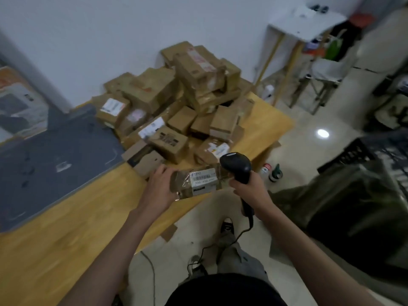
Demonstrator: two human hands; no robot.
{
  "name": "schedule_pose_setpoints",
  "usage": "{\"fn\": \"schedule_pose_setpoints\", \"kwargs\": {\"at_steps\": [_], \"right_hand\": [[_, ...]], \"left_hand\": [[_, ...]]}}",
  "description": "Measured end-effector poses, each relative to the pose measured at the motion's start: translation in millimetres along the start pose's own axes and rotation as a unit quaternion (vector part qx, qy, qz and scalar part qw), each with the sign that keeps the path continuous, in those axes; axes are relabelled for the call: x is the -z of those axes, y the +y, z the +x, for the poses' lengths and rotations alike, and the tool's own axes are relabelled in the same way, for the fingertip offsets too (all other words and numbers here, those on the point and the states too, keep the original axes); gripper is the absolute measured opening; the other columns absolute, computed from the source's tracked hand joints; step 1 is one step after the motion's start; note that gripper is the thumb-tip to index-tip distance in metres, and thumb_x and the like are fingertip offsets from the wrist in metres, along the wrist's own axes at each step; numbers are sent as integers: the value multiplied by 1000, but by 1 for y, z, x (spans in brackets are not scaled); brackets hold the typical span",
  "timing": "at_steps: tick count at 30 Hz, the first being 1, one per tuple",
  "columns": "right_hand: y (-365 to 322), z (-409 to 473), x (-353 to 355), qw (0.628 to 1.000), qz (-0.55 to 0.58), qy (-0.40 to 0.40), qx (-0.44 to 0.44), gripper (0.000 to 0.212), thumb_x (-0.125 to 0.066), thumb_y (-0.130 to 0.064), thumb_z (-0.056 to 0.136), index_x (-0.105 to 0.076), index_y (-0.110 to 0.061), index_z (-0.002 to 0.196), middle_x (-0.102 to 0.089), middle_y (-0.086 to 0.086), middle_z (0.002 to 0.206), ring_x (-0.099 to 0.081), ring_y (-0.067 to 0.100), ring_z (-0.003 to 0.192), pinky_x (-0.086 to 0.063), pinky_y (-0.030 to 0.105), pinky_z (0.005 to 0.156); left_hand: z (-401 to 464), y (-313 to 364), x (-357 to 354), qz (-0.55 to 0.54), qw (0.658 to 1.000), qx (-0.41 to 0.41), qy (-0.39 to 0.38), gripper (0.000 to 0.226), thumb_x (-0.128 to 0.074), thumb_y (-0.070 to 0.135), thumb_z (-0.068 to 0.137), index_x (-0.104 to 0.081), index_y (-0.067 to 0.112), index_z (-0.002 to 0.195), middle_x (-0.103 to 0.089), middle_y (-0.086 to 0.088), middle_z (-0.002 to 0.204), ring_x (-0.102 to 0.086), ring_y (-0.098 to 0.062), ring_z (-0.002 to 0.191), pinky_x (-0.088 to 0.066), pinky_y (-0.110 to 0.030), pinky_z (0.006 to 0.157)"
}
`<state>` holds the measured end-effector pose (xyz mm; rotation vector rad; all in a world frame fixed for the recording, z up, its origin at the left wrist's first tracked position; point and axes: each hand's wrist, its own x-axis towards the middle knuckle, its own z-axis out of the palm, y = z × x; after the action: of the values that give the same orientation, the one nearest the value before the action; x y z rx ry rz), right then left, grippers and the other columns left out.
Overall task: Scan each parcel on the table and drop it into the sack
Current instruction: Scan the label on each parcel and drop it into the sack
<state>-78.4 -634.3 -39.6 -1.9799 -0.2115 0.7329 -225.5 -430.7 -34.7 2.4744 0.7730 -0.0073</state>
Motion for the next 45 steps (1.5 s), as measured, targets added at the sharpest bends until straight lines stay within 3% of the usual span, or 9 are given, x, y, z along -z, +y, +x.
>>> {"fn": "schedule_pose_setpoints", "kwargs": {"at_steps": [8, 15, 21, 24, 29, 32, 35, 40, 45], "right_hand": [[77, -36, 119, 985, 61, 136, -84, 2, -67, -9, 86, -67, -10, 88, -66, 5, 75, -62, 19, 70, -48, 32, 61], [151, -55, 213, 951, 107, 229, -179, 16, -72, -16, 86, -69, -13, 102, -73, 8, 94, -70, 24, 89, -57, 45, 83], [205, -65, 280, 919, 125, 289, -239, 17, -71, -18, 89, -67, -11, 104, -70, 4, 89, -66, 21, 84, -49, 33, 72], [233, -62, 305, 906, 102, 299, -282, 25, -69, -23, 85, -66, -11, 106, -68, 12, 97, -65, 31, 93, -51, 37, 76], [248, -47, 328, 910, 69, 276, -300, 12, -68, -23, 84, -64, -12, 88, -70, 16, 88, -69, 39, 88, -58, 48, 79], [239, -32, 333, 924, 62, 245, -286, 26, -67, -36, 70, -67, -13, 83, -72, 16, 83, -70, 40, 82, -60, 54, 76], [218, -8, 334, 943, 40, 199, -263, 33, -69, -38, 68, -69, -12, 87, -72, 13, 79, -72, 31, 73, -62, 52, 74], [153, 32, 315, 975, 17, 97, -200, 17, -74, -18, 79, -70, -11, 94, -74, 12, 80, -73, 26, 71, -63, 49, 75], [74, 61, 267, 993, 23, 1, -117, 11, -66, -7, 89, -71, -4, 99, -74, 15, 82, -71, 16, 63, -59, 26, 58]], "left_hand": [[42, 128, -76, 69, 987, -123, -71, 63, -83, 13, 70, -57, 24, 127, -40, 3, 117, -49, -21, 108, -47, -31, 91], [66, 251, -169, 121, 956, -224, -144, 63, -75, 5, 76, -53, 22, 133, -38, -3, 125, -45, -26, 113, -44, -40, 99], [81, 339, -259, 127, 924, -292, -212, 66, -74, 4, 79, -49, 23, 138, -36, -5, 139, -44, -28, 120, -45, -42, 103], [86, 370, -300, 122, 890, -318, -304, 80, -72, -3, 77, -40, 23, 147, -33, -2, 142, -48, -26, 125, -46, -37, 103], [82, 399, -331, 198, 831, -345, -388, 87, -68, -4, 80, -29, 21, 154, -26, -6, 153, -45, -31, 129, -47, -42, 102], [88, 398, -325, 224, 828, -345, -380, 83, -72, 4, 79, -35, 19, 151, -34, -7, 146, -46, -30, 128, -47, -43, 103], [103, 386, -302, 246, 841, -324, -355, 76, -77, 10, 77, -43, 19, 144, -41, -6, 138, -48, -28, 125, -49, -40, 97], [125, 347, -231, 263, 885, -261, -282, 71, -79, 23, 79, -45, 21, 141, -41, -4, 141, -50, -26, 123, -52, -39, 90], [134, 281, -147, 259, 928, -168, -209, 68, -77, 26, 80, -46, 21, 140, -43, -2, 138, -52, -25, 122, -50, -38, 86]]}}
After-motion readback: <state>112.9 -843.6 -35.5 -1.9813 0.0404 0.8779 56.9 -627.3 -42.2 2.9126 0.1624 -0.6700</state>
